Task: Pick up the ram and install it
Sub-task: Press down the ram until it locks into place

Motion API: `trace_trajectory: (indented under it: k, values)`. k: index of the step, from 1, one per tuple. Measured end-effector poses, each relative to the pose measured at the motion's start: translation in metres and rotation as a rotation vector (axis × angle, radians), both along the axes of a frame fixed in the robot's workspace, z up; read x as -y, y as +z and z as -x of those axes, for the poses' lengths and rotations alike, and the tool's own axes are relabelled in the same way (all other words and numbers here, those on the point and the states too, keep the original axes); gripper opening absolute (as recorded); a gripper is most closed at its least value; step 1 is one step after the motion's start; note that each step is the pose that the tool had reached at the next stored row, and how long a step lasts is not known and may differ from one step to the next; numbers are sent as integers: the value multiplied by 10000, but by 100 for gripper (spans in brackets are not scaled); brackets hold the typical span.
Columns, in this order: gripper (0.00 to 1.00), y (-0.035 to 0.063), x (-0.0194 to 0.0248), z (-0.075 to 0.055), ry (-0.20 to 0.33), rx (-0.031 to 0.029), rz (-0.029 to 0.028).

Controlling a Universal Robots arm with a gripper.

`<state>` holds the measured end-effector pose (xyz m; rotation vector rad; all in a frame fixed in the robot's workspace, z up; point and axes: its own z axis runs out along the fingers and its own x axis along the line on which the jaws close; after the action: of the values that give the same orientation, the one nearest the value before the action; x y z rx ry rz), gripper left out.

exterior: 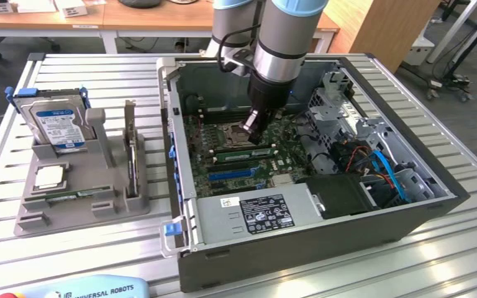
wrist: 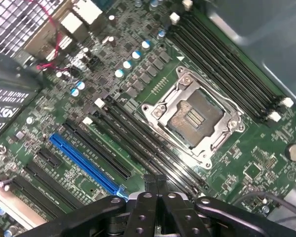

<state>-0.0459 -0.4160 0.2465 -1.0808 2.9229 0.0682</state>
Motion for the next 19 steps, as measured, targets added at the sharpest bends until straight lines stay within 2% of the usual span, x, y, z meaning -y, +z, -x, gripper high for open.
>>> trace_trajectory:
  k: [5,19]
  values:
    - [10,0,-1,1,-407,0,2]
    - [10,-5,-1,3,-2307,1,1]
